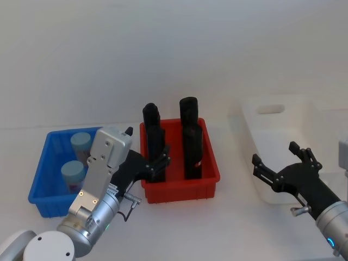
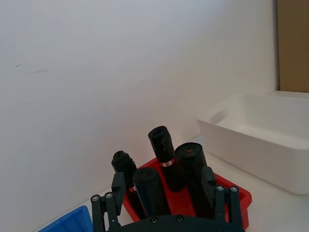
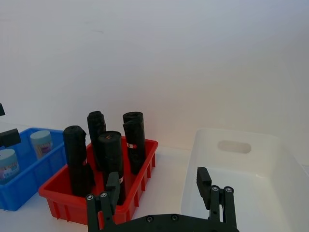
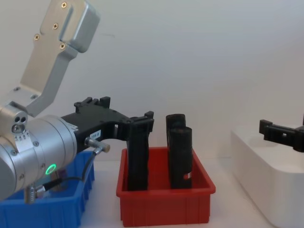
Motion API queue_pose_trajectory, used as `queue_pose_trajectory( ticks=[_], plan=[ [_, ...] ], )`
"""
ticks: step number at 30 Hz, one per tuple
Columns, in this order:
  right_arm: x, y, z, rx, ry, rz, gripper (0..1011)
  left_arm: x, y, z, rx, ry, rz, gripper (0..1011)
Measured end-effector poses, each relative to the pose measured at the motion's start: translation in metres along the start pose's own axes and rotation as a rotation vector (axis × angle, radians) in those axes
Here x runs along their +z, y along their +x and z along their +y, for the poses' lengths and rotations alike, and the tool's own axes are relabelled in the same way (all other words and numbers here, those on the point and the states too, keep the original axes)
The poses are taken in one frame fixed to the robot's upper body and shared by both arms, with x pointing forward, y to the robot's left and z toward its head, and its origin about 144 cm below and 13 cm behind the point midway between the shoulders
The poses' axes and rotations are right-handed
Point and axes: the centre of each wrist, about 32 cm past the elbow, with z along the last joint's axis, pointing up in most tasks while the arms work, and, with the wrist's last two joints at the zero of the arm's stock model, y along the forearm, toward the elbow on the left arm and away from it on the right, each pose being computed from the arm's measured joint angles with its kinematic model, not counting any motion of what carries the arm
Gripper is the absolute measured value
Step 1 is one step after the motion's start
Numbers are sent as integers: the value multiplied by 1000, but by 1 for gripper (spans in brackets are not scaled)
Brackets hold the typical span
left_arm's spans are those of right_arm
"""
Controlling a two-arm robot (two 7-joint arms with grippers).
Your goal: Pick the cotton swabs from the blue box and place them into the white box.
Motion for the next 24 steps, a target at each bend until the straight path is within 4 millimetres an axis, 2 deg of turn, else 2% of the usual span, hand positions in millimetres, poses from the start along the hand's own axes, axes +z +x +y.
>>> queue_pose_trajectory(
  ticks=[24],
  plan=[
    [0, 0, 0, 0, 0, 0, 1001, 0, 0, 0, 0, 0, 0, 1004]
  ],
)
